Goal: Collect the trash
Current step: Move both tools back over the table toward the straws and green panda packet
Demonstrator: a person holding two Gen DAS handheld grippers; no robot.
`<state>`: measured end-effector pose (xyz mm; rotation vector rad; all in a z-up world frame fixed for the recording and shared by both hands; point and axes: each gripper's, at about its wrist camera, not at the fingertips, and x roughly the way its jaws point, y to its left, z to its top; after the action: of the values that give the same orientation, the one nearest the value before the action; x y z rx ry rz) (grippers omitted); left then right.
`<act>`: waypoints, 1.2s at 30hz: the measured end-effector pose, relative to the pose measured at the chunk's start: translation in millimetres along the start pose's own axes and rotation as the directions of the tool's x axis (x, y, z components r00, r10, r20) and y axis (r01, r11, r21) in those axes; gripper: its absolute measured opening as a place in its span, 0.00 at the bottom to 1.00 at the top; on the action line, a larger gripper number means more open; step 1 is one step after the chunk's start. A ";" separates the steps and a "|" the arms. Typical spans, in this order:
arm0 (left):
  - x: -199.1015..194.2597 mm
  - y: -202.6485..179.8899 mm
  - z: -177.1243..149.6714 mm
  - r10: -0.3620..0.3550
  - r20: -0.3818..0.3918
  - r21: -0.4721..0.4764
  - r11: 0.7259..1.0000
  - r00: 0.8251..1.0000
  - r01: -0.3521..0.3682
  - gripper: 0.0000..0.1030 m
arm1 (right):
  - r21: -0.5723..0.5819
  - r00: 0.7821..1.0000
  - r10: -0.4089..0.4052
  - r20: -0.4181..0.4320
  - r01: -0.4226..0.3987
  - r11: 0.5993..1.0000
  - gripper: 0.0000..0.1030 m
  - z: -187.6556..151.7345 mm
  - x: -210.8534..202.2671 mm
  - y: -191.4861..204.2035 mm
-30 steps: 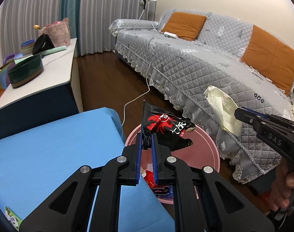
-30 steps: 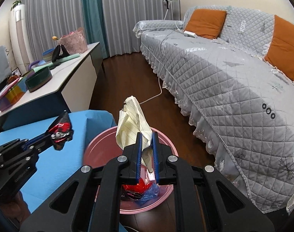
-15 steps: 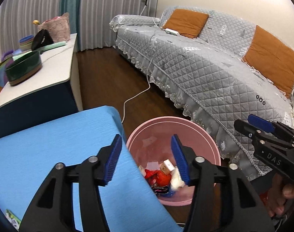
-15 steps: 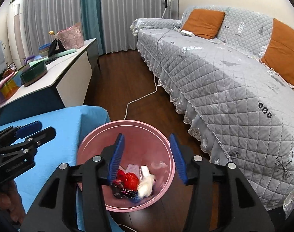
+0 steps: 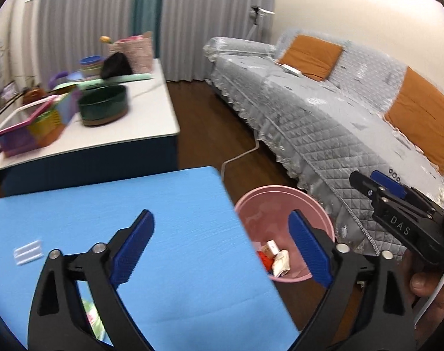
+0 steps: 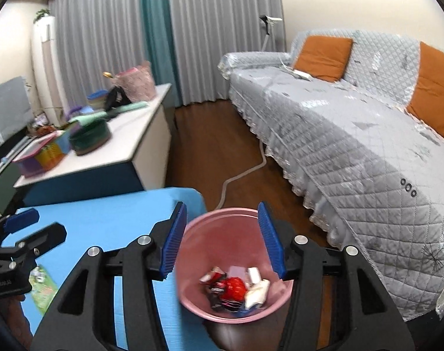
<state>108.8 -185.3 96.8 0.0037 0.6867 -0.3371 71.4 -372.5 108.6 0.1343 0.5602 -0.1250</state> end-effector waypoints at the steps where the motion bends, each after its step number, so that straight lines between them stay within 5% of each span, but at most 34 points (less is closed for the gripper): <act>1: -7.9 5.4 -1.6 0.010 0.004 -0.008 1.000 1.000 -0.010 0.89 | -0.001 1.000 0.014 0.005 -0.014 1.000 0.50 0.7 -3.2 6.1; 9: -73.0 73.2 -19.0 0.139 0.024 -0.102 0.985 0.990 -0.136 0.91 | -0.058 0.986 0.165 -0.003 -0.165 0.985 0.52 -1.7 -18.2 78.1; 16: -110.4 160.2 -44.6 0.243 0.036 -0.203 0.952 0.969 -0.231 0.90 | -0.158 0.951 0.292 -0.101 -0.305 0.939 0.52 -29.2 -8.8 154.0; 24: -106.2 231.8 -60.9 0.300 0.034 -0.252 0.925 0.953 -0.283 0.69 | -0.239 0.911 0.360 -0.202 -0.402 0.884 0.52 -70.1 14.6 216.1; 33: -94.2 276.4 -93.9 0.362 0.019 -0.318 0.886 0.932 -0.338 0.67 | -0.307 0.860 0.392 -0.326 -0.488 0.817 0.56 -118.2 42.0 280.4; 36: -99.7 287.4 -92.9 0.398 0.038 -0.321 0.873 0.917 -0.366 0.67 | -0.362 0.831 0.403 -0.384 -0.537 0.762 0.58 -139.5 42.4 306.2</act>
<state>67.2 127.4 56.1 -0.1727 0.6130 0.1557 81.7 -52.3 -2.8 -0.1746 0.8149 0.5402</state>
